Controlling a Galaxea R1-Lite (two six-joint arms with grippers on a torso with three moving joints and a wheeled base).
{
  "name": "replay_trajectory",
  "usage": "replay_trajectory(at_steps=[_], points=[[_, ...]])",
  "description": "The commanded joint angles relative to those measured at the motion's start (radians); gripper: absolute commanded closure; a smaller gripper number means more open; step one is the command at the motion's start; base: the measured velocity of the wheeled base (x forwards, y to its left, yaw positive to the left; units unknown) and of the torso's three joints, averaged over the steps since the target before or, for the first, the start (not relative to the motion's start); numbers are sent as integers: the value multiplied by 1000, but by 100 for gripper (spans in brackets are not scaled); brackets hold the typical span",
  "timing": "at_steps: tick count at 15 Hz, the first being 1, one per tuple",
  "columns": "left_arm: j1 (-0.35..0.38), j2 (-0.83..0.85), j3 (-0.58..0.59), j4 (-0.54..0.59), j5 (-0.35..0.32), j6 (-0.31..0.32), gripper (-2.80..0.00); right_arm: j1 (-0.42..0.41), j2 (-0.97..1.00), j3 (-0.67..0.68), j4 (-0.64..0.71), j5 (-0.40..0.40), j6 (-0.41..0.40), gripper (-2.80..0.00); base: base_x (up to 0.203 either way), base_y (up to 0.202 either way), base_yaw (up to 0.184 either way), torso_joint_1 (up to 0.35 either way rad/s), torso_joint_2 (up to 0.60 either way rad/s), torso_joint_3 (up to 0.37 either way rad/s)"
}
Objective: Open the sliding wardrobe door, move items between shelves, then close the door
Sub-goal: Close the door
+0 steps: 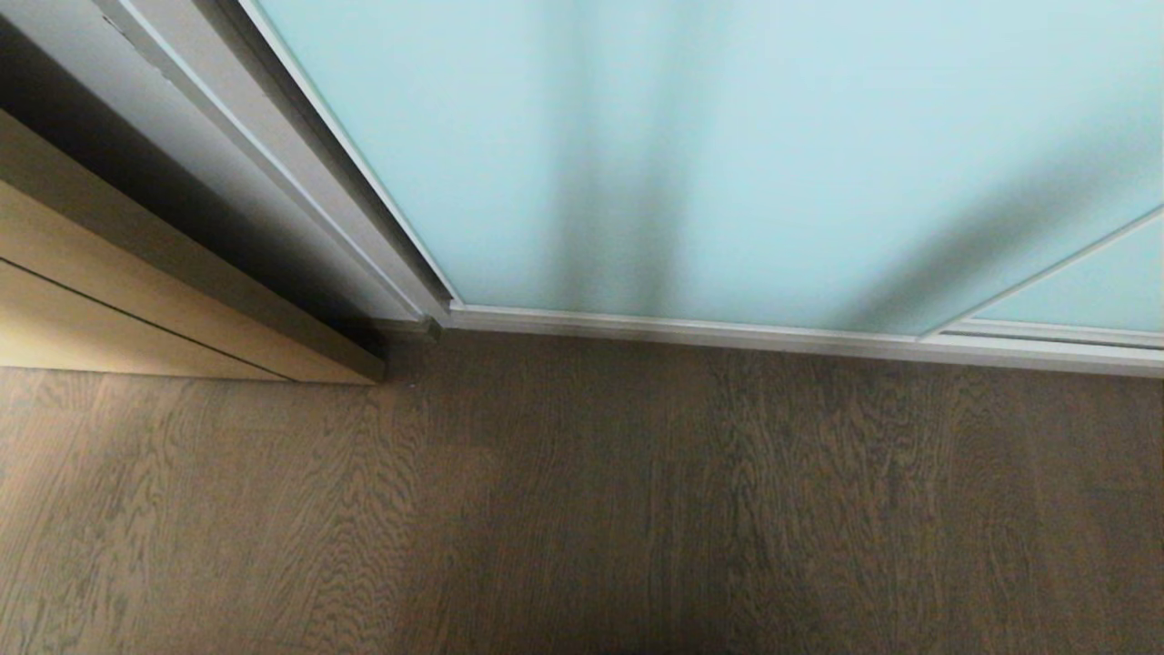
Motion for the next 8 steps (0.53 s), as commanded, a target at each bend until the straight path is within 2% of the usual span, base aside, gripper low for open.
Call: replay_trajectory(at_steps=[1, 3, 5, 8], points=[[-1, 2, 2, -1, -2, 0, 0, 0, 2, 0, 1, 0, -1, 0, 0, 0, 0, 0, 0, 0], [0, 2, 2, 2, -3, 13, 0, 0, 2, 0, 1, 0, -1, 0, 0, 0, 0, 0, 0, 0], [-1, 2, 1, 1, 0, -9, 0, 0, 2, 0, 1, 0, -1, 0, 0, 0, 0, 0, 0, 0], [-1, 1, 2, 2, 5, 9, 0, 0, 2, 0, 1, 0, -1, 0, 0, 0, 0, 0, 0, 0]])
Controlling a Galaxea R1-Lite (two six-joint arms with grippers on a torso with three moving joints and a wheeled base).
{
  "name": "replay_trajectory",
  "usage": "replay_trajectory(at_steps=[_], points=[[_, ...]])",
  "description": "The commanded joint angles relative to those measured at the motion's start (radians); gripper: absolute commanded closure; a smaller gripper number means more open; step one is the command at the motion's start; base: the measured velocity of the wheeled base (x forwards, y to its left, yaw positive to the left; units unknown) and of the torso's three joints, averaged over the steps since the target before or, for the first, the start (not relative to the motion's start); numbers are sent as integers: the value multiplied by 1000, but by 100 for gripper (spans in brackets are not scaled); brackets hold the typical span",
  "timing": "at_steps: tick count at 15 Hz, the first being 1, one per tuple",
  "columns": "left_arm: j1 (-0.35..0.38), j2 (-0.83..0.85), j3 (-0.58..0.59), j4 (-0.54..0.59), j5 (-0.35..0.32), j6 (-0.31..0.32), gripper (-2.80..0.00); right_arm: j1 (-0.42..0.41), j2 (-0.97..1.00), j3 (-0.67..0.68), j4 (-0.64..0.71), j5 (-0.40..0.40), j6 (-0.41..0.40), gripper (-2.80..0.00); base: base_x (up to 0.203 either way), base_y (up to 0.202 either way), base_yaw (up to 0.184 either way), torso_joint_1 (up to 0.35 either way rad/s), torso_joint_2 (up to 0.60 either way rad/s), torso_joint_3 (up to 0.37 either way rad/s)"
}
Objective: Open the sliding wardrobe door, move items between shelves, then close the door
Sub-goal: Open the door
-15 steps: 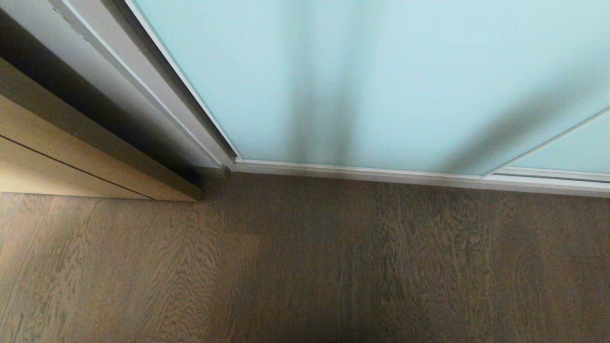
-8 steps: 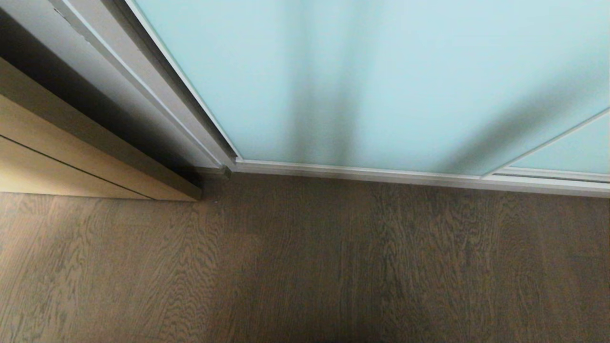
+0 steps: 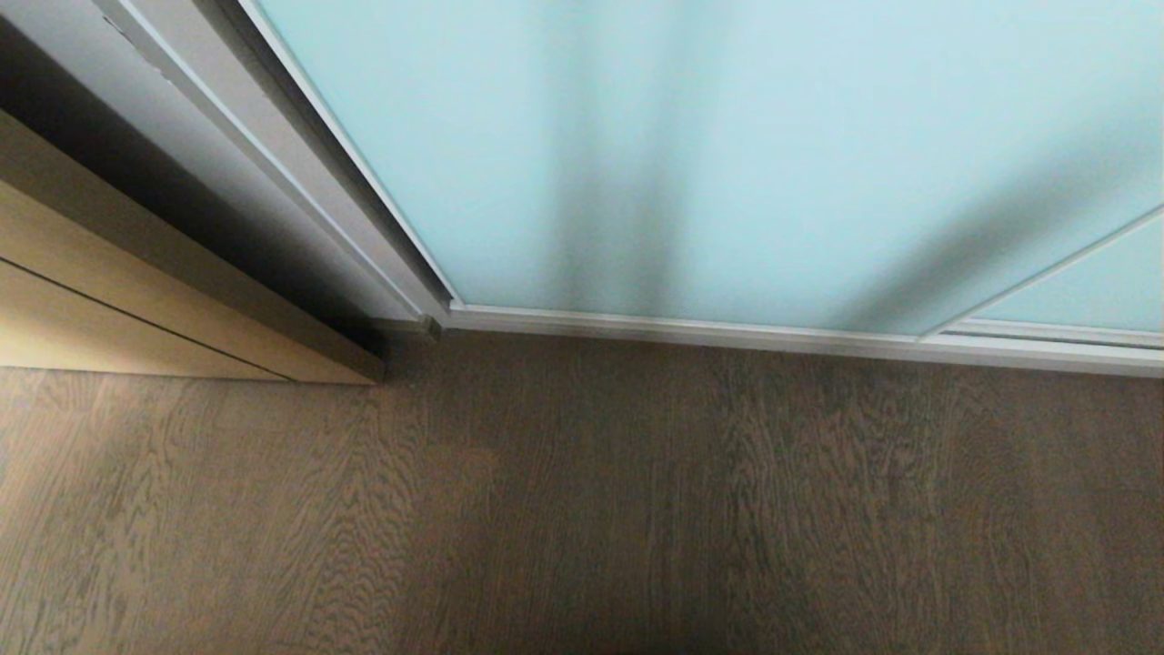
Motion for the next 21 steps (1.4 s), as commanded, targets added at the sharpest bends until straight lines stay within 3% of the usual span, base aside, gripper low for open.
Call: replay_trajectory(at_steps=[1, 4, 7, 10, 13, 14, 17, 21], points=[[1, 1, -8, -17, 4, 23, 0, 0, 2, 0, 1, 0, -1, 0, 0, 0, 0, 0, 0, 0], [1, 46, -193, -102, 6, 45, 0, 0, 2, 0, 1, 0, 0, 0, 0, 0, 0, 0, 0, 0], [3, 239, -426, -246, 18, 67, 0, 0, 2, 0, 1, 0, -1, 0, 0, 0, 0, 0, 0, 0], [4, 522, -549, -537, 69, 71, 0, 0, 2, 0, 1, 0, -1, 0, 0, 0, 0, 0, 0, 0], [5, 767, -627, -908, 122, 64, 0, 0, 2, 0, 1, 0, 1, 0, 0, 0, 0, 0, 0, 0], [4, 821, -672, -973, 130, 60, 0, 0, 2, 0, 1, 0, 1, 0, 0, 0, 0, 0, 0, 0], [3, 938, -807, -1044, 141, 24, 0, 0, 2, 0, 1, 0, -1, 0, 0, 0, 0, 0, 0, 0], [-14, 1022, -883, -1090, 138, -13, 0, 0, 2, 0, 1, 0, -1, 0, 0, 0, 0, 0, 0, 0]])
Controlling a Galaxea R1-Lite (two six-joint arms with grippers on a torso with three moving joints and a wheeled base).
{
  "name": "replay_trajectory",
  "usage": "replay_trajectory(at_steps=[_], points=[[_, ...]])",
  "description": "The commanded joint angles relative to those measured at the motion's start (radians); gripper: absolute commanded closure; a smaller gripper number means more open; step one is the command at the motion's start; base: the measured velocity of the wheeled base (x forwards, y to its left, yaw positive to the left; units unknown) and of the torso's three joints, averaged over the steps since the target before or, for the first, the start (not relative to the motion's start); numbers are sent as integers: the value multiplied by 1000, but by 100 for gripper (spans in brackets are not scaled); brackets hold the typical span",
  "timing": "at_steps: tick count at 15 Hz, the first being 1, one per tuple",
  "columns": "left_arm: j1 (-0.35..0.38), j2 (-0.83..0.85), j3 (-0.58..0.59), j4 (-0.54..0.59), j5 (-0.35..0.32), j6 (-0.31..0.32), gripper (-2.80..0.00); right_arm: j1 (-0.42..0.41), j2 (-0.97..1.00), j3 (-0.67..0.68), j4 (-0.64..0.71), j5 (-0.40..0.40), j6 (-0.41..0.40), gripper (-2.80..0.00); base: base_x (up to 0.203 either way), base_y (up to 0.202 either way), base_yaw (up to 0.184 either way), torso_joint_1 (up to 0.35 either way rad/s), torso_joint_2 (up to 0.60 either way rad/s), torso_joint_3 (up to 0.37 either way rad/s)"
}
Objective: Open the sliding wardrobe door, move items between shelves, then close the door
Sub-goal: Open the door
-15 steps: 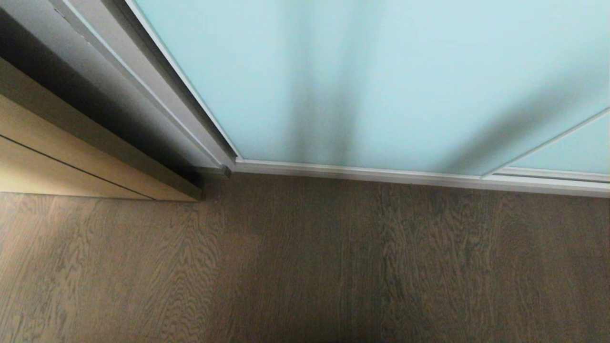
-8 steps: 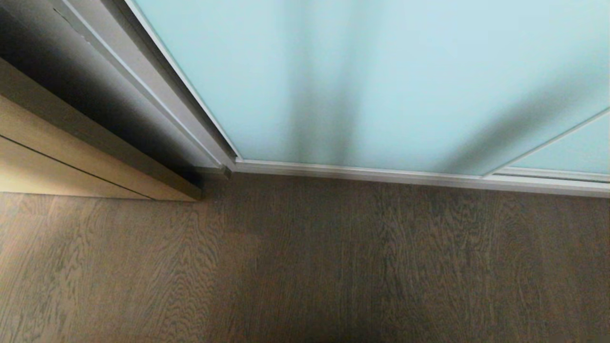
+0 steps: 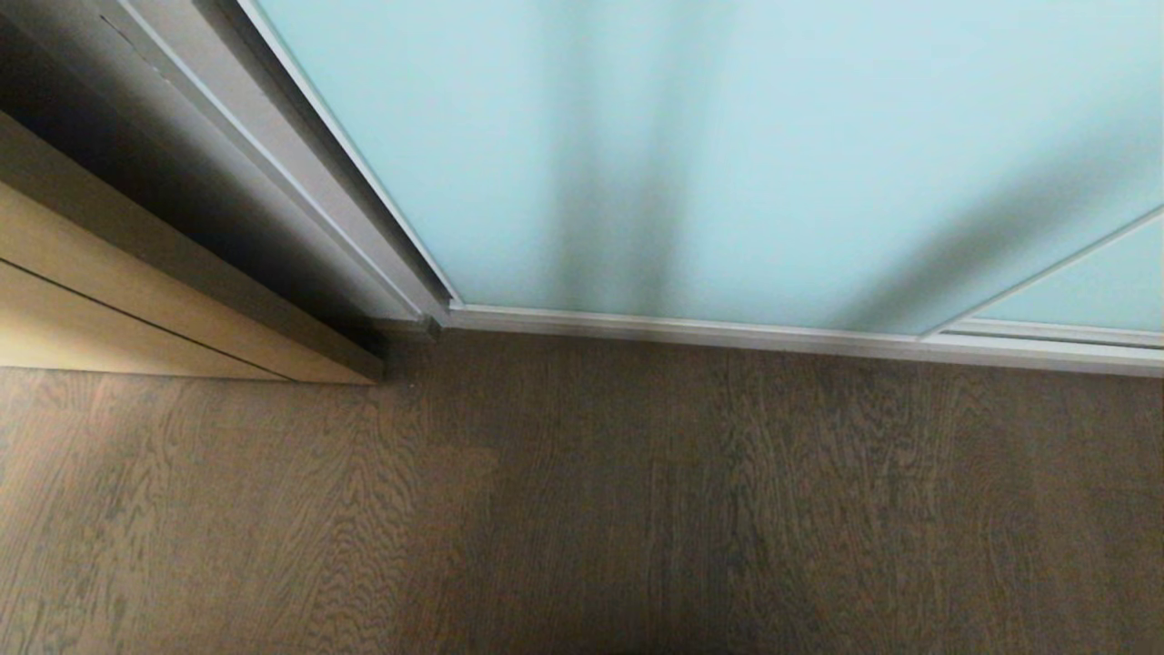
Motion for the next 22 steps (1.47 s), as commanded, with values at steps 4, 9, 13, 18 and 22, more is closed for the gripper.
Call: replay_trajectory(at_steps=[4, 9, 13, 18, 22], points=[[-61, 134, -68, -45, -2, -20, 0, 0, 2, 0, 0, 0, 0, 0, 0, 0, 0, 0, 0, 0], [-87, 207, -70, -131, -9, -22, 0, 0, 2, 0, 0, 0, 0, 0, 0, 0, 0, 0, 0, 0], [-105, 261, -70, -140, -9, -33, 0, 0, 2, 0, 0, 0, -1, 0, 0, 0, 0, 0, 0, 0], [-105, 327, -122, -155, -9, -50, 0, 0, 2, 0, 0, 0, 0, 0, 0, 0, 0, 0, 0, 0], [-105, 397, -167, -158, -9, -62, 0, 0, 2, 0, 0, 0, 1, 0, 0, 0, 0, 0, 0, 0]])
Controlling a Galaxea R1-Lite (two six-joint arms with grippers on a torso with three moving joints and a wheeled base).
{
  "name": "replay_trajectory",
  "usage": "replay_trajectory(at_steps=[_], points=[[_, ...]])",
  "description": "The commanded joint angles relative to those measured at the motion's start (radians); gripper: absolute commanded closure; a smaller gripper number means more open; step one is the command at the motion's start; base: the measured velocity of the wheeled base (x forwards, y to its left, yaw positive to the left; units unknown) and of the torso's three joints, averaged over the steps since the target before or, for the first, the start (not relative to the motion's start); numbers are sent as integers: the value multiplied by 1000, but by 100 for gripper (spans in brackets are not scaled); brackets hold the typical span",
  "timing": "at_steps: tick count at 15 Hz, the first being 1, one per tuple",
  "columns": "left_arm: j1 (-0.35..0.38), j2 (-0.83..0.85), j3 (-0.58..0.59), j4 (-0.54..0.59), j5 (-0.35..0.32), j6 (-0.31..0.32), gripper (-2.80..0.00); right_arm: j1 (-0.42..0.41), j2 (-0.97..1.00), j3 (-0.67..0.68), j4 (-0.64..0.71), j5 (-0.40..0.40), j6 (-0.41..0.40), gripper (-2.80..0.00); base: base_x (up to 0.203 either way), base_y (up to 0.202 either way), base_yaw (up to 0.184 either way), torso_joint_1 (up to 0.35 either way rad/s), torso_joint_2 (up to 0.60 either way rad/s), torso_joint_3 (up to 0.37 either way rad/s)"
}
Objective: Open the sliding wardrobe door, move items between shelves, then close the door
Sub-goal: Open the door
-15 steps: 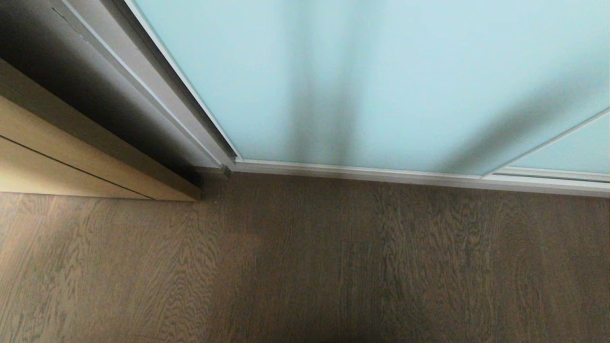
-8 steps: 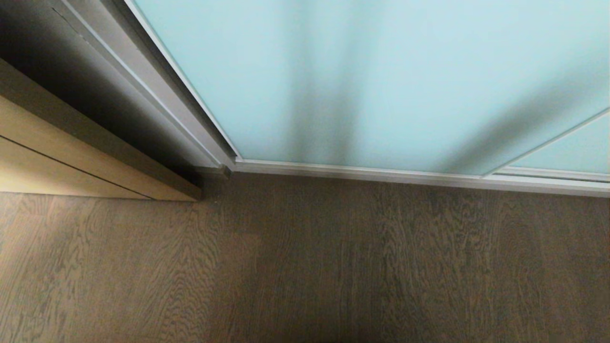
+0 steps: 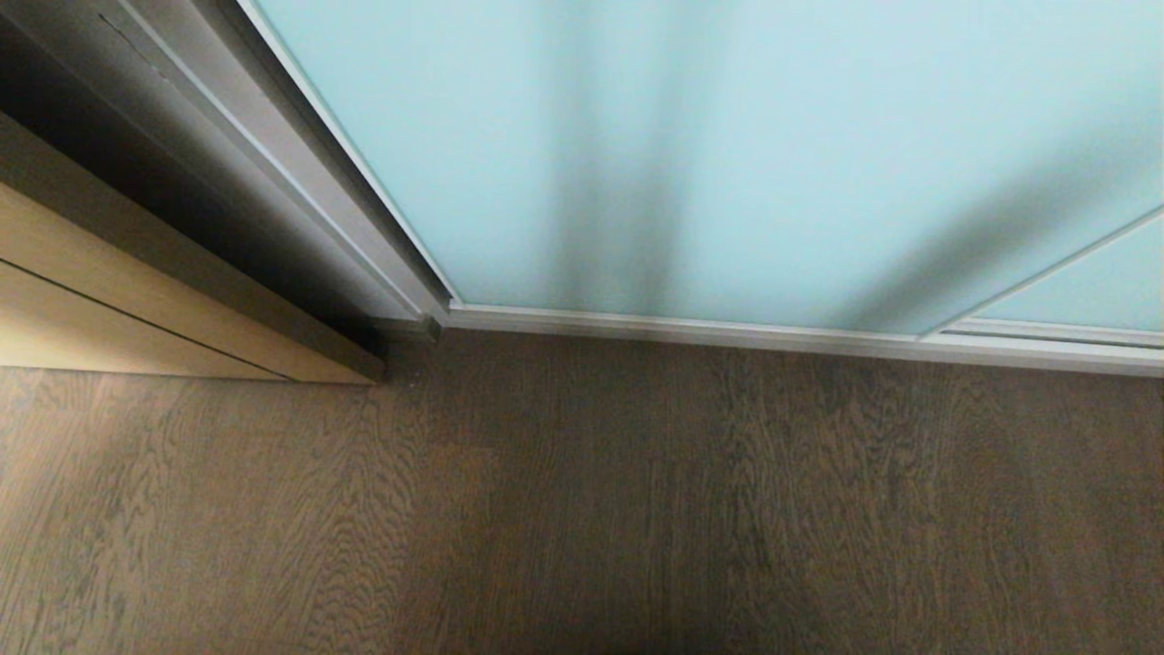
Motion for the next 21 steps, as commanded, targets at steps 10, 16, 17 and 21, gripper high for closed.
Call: replay_trajectory(at_steps=[10, 16, 17, 21], points=[[-50, 184, -98, -52, 3, -11, 0, 0, 1, 0, 0, 0, -1, 0, 0, 0, 0, 0, 0, 0], [-47, 265, -236, -67, 17, 0, 0, 0, 1, 0, 0, 0, 1, 0, 0, 0, 0, 0, 0, 0], [-47, 266, -233, -67, 18, 8, 0, 0, 1, 0, 0, 0, 1, 0, 0, 0, 0, 0, 0, 0], [-47, 305, -257, -68, 14, 15, 0, 0, 1, 0, 0, 0, 1, 0, 0, 0, 0, 0, 0, 0]])
